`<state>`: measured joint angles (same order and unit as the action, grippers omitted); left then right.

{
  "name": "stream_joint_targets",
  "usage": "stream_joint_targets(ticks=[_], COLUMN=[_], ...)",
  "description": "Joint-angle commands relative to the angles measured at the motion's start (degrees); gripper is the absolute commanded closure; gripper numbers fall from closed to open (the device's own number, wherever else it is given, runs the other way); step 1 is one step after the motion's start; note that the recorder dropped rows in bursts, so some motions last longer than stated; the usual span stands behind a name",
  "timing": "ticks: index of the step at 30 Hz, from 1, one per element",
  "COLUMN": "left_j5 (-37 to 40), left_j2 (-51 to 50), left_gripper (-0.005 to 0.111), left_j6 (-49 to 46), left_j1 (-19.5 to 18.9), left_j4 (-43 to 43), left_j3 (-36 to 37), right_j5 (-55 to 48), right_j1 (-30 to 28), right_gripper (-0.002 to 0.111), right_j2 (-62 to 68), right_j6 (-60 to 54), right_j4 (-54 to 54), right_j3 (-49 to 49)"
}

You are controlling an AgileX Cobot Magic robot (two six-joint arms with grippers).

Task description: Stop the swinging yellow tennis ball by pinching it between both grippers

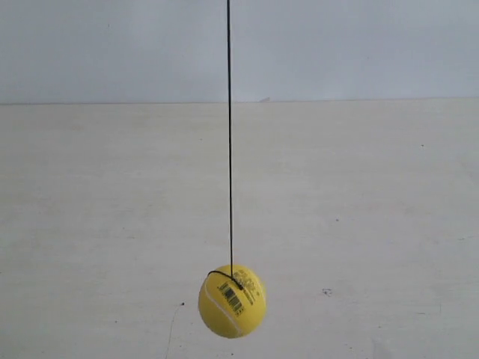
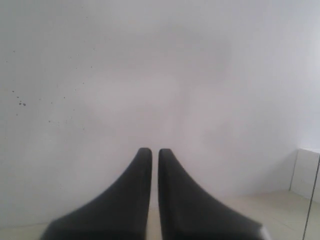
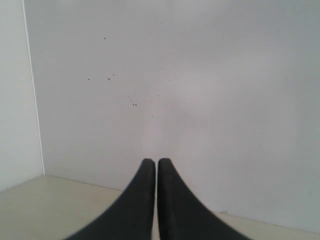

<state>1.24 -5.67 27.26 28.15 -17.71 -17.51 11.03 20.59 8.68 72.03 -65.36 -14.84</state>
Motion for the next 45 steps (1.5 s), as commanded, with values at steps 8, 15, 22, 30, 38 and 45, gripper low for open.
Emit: stream_joint_targets(ticks=[8,15,22,30,38,45], left_j5=[3.44,11.77,16.11,9.7,4.81,5.2], left_j2=[5.67,5.67,5.67,5.67,5.67,5.67], left_gripper=[0.102,0.102,0.102,0.102,0.102,0.102], left_j6=[-10.83,-12.58,-19.36,-19.8,-21.18,-23.04], left_j1=[-17.72,-28.69,-31.86,-31.92,-31.92,-31.92], left_j4=[22.13,25.66,26.9,26.9,19.18,19.18], left_j3=[0.27,0.27,1.28,11.1,17.51,17.51], right_j5=[0.55,0.55,0.55,0.55,0.55,0.55], right_j1=[-0.04,-0.04,-0.04,-0.04,-0.04,-0.04], right_gripper=[0.108,0.108,0.108,0.108,0.108,0.108], right_j2=[-0.23,-0.23,-0.23,-0.23,-0.23,-0.23], right_j6=[-0.11,-0.11,-0.11,-0.11,-0.11,-0.11], right_j4=[0.36,0.36,0.36,0.36,0.36,0.36], right_j3=[0.12,0.12,0.12,0.12,0.12,0.12])
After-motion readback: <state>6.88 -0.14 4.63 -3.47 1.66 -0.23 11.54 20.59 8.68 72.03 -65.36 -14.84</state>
